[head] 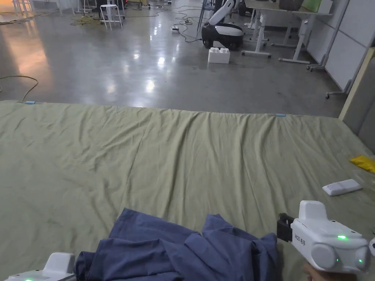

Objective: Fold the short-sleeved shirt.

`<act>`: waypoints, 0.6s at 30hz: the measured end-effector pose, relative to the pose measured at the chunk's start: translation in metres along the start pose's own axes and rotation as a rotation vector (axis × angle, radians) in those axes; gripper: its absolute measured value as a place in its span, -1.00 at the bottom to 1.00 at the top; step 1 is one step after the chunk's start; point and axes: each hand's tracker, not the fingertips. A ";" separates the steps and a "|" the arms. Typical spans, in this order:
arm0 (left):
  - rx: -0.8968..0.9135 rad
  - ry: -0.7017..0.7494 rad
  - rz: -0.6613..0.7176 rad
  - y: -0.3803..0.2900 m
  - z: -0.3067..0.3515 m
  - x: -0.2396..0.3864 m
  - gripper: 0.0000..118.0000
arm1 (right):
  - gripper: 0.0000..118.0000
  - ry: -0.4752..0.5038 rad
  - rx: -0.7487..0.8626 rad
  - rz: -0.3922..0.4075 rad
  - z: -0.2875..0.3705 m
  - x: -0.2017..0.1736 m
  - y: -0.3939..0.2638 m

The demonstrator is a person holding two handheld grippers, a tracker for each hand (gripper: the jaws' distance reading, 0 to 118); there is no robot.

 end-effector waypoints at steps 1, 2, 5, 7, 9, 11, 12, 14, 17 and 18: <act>0.000 -0.006 0.004 0.000 0.001 0.000 -0.90 | -0.03 0.018 -0.065 0.014 -0.013 0.003 -0.002; 0.004 -0.004 0.008 0.000 0.002 0.000 -0.90 | 0.00 0.028 -0.099 0.018 -0.025 0.005 -0.004; 0.008 -0.002 0.014 0.001 0.000 0.002 -0.90 | 0.27 0.065 -0.208 0.035 -0.058 0.005 -0.014; 0.004 -0.003 0.014 0.000 -0.004 0.002 -0.90 | 0.28 0.085 -0.251 0.055 -0.076 0.000 -0.023; 0.001 0.000 0.015 0.000 -0.006 0.002 -0.90 | 0.28 0.091 -0.317 0.086 -0.093 -0.006 -0.033; -0.003 0.002 0.018 -0.001 -0.004 0.004 -0.90 | -0.03 0.104 -0.352 0.088 -0.103 -0.011 -0.045; -0.004 0.002 0.018 -0.001 -0.004 0.004 -0.90 | -0.48 0.109 -0.349 0.077 -0.104 -0.011 -0.050; -0.005 0.003 0.019 -0.002 -0.004 0.004 -0.90 | -0.75 0.161 -0.301 -0.005 -0.096 -0.014 -0.056; 0.009 -0.006 0.017 -0.002 0.000 0.005 -0.90 | -0.88 0.132 -0.282 0.075 -0.083 -0.018 -0.055; 0.012 -0.006 0.015 -0.001 0.001 0.005 -0.90 | -0.89 0.122 -0.275 0.094 -0.079 -0.018 -0.054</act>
